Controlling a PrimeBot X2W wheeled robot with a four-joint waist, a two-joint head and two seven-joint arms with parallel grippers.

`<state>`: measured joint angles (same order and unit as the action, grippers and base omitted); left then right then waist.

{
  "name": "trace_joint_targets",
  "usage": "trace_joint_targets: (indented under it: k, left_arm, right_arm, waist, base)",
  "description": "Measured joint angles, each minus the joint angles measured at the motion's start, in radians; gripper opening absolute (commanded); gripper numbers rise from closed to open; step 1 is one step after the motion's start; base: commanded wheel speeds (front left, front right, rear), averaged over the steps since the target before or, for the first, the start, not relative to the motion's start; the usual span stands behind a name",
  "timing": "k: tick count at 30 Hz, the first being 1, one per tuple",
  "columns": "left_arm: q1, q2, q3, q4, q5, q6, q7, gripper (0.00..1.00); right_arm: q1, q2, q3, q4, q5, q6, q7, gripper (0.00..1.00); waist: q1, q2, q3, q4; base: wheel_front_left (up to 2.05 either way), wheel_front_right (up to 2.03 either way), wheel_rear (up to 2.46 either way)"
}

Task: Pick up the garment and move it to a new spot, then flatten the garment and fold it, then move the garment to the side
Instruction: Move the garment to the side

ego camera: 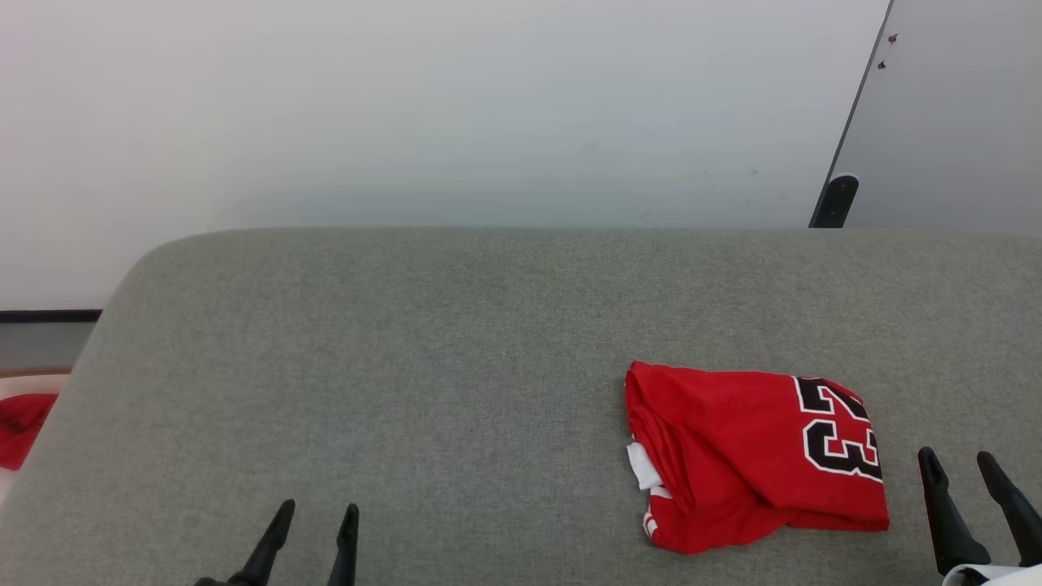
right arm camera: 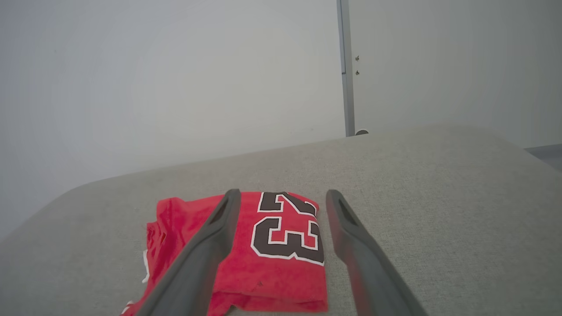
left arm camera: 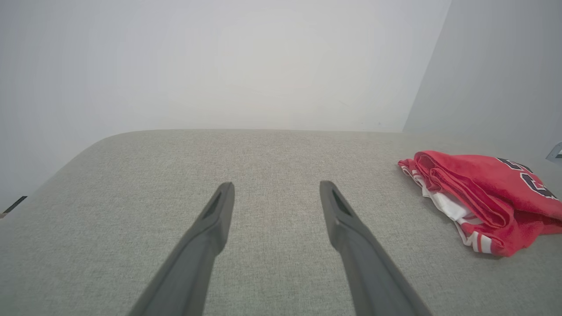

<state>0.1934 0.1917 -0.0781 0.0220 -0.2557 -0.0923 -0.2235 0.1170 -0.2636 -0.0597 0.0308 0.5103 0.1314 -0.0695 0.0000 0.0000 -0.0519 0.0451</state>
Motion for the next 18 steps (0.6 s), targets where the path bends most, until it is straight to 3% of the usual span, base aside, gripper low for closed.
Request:
trace_joint_targets:
  k: [18]
  left_arm:
    - [-0.005,0.008,-0.009,-0.012,-0.007,0.017,0.002,1.0]
  right_arm:
    - [-0.005,0.005,0.011,-0.018,0.002,0.0,0.012,1.0]
  waist:
    - [0.0,0.0,0.013,0.008]
  base:
    - [0.0,0.0,0.0]
